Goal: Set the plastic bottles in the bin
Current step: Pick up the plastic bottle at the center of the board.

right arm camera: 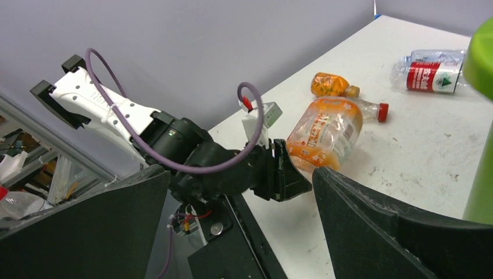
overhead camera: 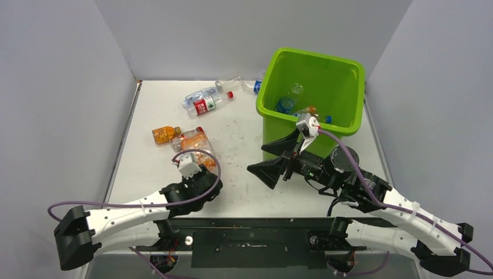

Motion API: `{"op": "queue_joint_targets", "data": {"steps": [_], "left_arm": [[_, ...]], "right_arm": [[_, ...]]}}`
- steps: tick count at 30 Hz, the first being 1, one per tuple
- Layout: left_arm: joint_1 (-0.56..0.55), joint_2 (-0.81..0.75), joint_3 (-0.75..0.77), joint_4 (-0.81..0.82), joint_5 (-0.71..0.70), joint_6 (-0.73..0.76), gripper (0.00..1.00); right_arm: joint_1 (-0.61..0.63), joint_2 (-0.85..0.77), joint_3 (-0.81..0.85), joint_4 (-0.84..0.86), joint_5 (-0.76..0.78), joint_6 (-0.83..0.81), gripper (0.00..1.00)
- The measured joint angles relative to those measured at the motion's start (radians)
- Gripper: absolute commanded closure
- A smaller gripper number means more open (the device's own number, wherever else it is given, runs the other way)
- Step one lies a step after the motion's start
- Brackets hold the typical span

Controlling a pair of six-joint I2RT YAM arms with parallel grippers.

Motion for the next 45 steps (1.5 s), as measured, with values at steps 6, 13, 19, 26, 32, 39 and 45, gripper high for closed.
{"op": "queue_joint_targets", "data": {"steps": [6, 13, 19, 26, 32, 39, 45], "left_arm": [[-0.002, -0.202, 0.259, 0.088, 0.004, 0.508, 1.00], [0.001, -0.386, 0.379, 0.409, 0.188, 1.217, 1.00], [0.007, -0.393, 0.356, 0.573, 0.443, 1.630, 1.00], [0.060, -0.483, 0.123, 0.710, 0.659, 1.778, 1.00], [0.075, -0.500, 0.076, 0.741, 0.793, 1.764, 1.00], [0.060, -0.517, 0.073, 0.741, 0.837, 1.743, 1.00], [0.054, -0.518, 0.073, 0.739, 0.850, 1.733, 1.00]], "right_arm": [[0.000, 0.038, 0.208, -0.108, 0.001, -0.054, 0.05], [0.001, 0.040, 0.304, -0.113, 0.027, -0.099, 0.10], [0.001, 0.119, 0.335, -0.082, 0.037, -0.105, 0.10], [0.001, 0.177, 0.330, -0.047, 0.059, -0.104, 0.10], [0.001, 0.198, 0.328, -0.002, 0.091, -0.105, 0.10], [0.008, 0.227, 0.323, 0.033, 0.100, -0.105, 0.04], [0.008, 0.298, 0.394, -0.014, 0.017, -0.101, 0.23]]}}
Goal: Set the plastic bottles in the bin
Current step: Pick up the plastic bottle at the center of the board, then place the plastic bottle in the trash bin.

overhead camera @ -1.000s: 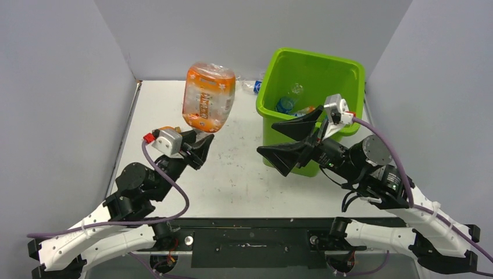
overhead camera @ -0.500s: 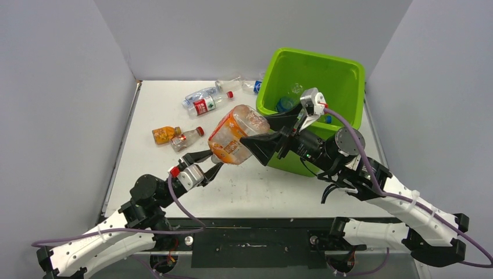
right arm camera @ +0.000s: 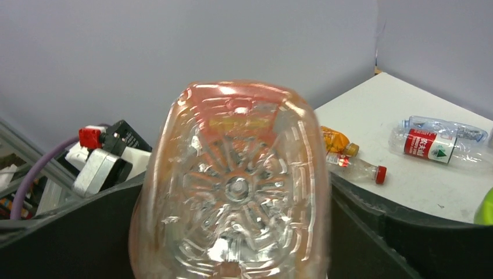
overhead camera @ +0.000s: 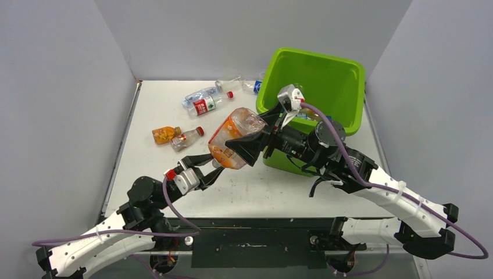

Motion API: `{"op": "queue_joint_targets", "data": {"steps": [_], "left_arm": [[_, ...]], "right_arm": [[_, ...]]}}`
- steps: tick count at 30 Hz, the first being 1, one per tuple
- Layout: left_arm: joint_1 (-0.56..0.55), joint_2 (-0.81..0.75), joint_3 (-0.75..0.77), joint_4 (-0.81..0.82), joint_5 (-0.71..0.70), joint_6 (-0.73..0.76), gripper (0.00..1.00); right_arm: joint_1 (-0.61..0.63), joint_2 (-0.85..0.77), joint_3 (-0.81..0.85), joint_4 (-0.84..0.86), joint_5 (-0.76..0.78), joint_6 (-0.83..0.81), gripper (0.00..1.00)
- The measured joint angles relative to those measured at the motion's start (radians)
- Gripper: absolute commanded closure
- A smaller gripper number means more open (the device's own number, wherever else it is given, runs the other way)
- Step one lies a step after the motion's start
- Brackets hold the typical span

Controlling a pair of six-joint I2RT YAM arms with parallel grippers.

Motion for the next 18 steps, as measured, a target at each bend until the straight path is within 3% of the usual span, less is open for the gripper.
{"op": "queue_joint_targets", "data": {"steps": [3, 4, 6, 9, 10, 18], "left_arm": [[0.000, -0.003, 0.000, 0.001, -0.011, -0.008, 1.00], [0.000, -0.004, 0.000, 0.000, -0.014, -0.010, 0.95], [0.000, -0.003, -0.003, 0.003, -0.020, -0.012, 0.66], [-0.003, -0.007, -0.007, 0.012, -0.028, -0.021, 0.13], [-0.006, -0.011, -0.008, 0.016, -0.029, -0.027, 0.05], [-0.014, -0.053, -0.014, 0.092, -0.124, -0.051, 0.04]], "right_arm": [[0.000, 0.009, 0.008, -0.031, -0.035, 0.006, 0.45], [0.000, 0.009, 0.009, -0.043, -0.046, 0.018, 0.50], [0.002, 0.010, 0.013, -0.055, -0.054, 0.030, 0.57], [0.002, 0.011, 0.021, -0.068, -0.055, 0.034, 0.61], [0.002, 0.011, 0.023, -0.078, -0.055, 0.033, 0.62], [0.002, 0.011, 0.103, -0.166, 0.003, -0.006, 0.64]]}}
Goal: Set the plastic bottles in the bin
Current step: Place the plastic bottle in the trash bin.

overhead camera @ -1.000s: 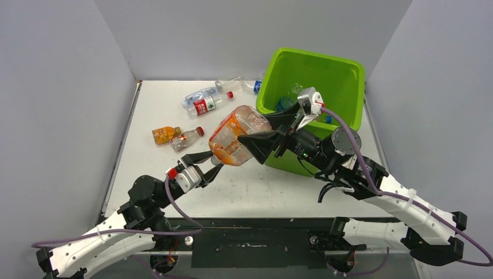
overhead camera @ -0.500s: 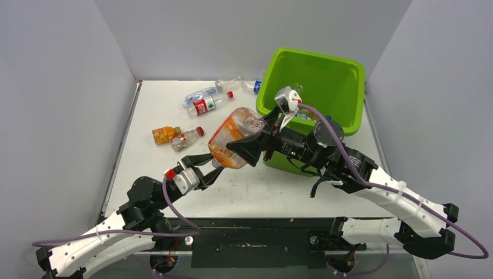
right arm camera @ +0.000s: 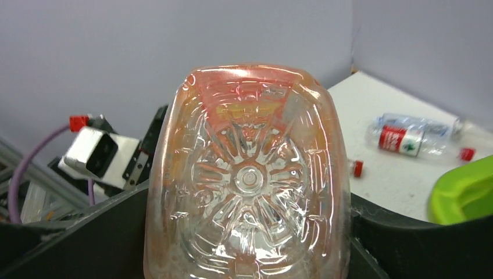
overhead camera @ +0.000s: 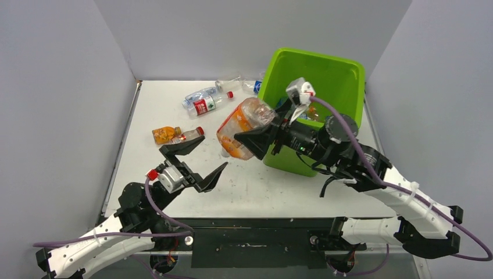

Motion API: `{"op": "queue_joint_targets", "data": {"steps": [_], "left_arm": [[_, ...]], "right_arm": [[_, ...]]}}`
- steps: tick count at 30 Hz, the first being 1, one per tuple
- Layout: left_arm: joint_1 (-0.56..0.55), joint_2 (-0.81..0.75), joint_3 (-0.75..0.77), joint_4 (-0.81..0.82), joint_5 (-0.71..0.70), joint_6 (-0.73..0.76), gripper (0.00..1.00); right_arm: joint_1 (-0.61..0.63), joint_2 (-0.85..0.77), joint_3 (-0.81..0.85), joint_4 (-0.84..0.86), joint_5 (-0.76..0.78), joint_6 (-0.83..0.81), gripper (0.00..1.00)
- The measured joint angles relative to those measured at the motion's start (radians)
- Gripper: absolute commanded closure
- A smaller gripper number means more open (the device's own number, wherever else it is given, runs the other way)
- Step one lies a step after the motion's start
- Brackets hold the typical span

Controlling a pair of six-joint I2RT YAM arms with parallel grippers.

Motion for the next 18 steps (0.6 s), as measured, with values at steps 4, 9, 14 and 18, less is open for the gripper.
{"op": "queue_joint_targets", "data": {"steps": [4, 9, 14, 18], "left_arm": [[0.000, -0.005, -0.023, 0.063, -0.116, 0.004, 0.04], [-0.003, -0.005, -0.036, 0.107, -0.282, 0.031, 0.04], [-0.003, 0.008, -0.047, 0.183, -0.459, 0.093, 0.04], [-0.003, 0.048, -0.047, 0.229, -0.588, 0.151, 0.04]], "right_arm": [[0.001, 0.002, 0.167, -0.045, 0.127, -0.073, 0.64], [0.001, 0.016, 0.357, -0.032, 0.370, -0.201, 0.66], [0.001, 0.047, 0.410, 0.050, 0.685, -0.378, 0.67], [-0.011, 0.084, 0.357, 0.128, 0.863, -0.494, 0.66]]}}
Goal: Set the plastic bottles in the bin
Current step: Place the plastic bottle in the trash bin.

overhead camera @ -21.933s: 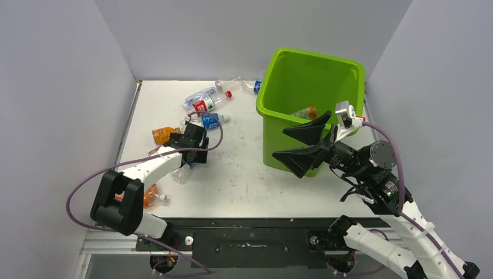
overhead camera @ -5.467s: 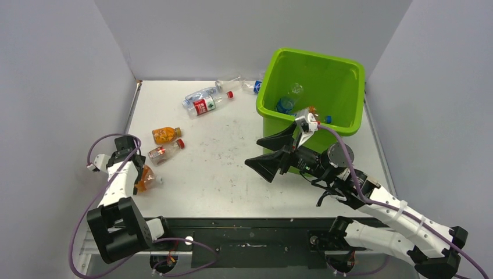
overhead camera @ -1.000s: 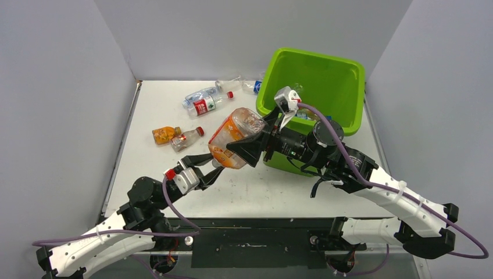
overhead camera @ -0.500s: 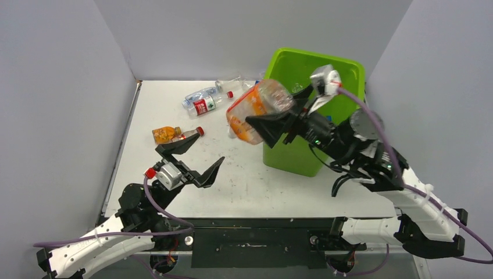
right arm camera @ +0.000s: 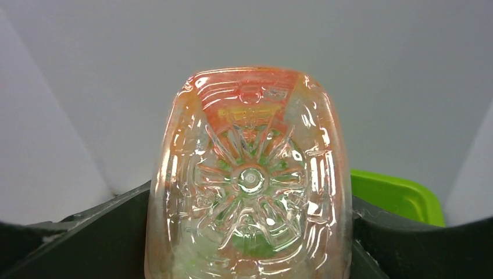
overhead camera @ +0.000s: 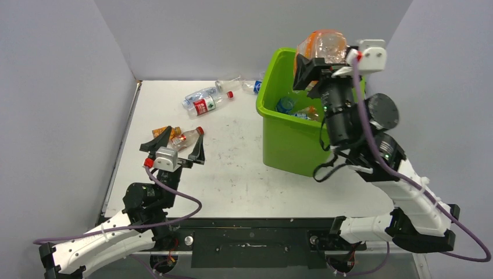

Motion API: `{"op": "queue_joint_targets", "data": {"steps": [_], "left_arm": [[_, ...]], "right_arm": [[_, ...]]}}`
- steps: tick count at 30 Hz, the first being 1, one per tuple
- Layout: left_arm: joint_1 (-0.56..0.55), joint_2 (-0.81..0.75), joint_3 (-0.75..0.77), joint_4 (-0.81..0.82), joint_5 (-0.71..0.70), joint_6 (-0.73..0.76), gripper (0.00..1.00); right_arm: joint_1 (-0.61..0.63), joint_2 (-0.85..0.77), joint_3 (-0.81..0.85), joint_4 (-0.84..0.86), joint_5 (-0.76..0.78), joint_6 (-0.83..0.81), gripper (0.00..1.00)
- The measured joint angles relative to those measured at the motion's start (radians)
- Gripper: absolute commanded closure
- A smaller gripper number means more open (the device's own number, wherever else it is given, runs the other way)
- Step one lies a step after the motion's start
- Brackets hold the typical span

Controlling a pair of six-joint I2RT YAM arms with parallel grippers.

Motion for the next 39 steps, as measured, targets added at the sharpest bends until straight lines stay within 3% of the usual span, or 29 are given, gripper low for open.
{"op": "queue_joint_targets", "data": {"steps": [4, 11, 15, 18, 20, 21, 24, 27, 34, 39], "left_arm": [[0.000, 0.037, 0.000, 0.027, -0.092, 0.037, 0.02], [-0.001, 0.075, 0.000, 0.056, -0.208, 0.100, 0.02], [-0.001, 0.097, -0.001, 0.109, -0.282, 0.157, 0.02], [-0.001, 0.093, -0.003, 0.147, -0.317, 0.183, 0.02], [-0.001, 0.084, -0.005, 0.165, -0.332, 0.195, 0.02], [-0.001, 0.080, -0.006, 0.172, -0.335, 0.199, 0.02], [-0.001, 0.073, -0.006, 0.186, -0.338, 0.203, 0.03], [-0.001, 0.074, -0.006, 0.188, -0.338, 0.205, 0.03], [-0.001, 0.092, -0.006, 0.188, -0.340, 0.204, 0.03], [0.006, 0.152, 0.000, 0.153, -0.362, 0.169, 0.04]], "right_arm": [[-0.137, 0.074, -0.027, 0.011, 0.043, -0.021, 0.65], [-0.637, 0.125, -0.199, -0.071, -0.113, 0.235, 0.64], [-0.750, 0.115, -0.326, -0.075, -0.200, 0.354, 0.59], [-0.787, 0.115, -0.365, -0.076, -0.268, 0.420, 0.47], [-0.794, 0.115, -0.370, -0.074, -0.303, 0.453, 0.21], [-0.794, 0.115, -0.370, -0.069, -0.322, 0.467, 0.13], [-0.794, 0.115, -0.370, -0.058, -0.385, 0.506, 0.00], [-0.792, 0.117, -0.364, -0.062, -0.445, 0.541, 0.07], [-0.692, 0.106, -0.292, -0.079, -0.566, 0.576, 0.07], [-0.591, -0.016, -0.345, -0.051, -0.797, 0.584, 0.07]]}}
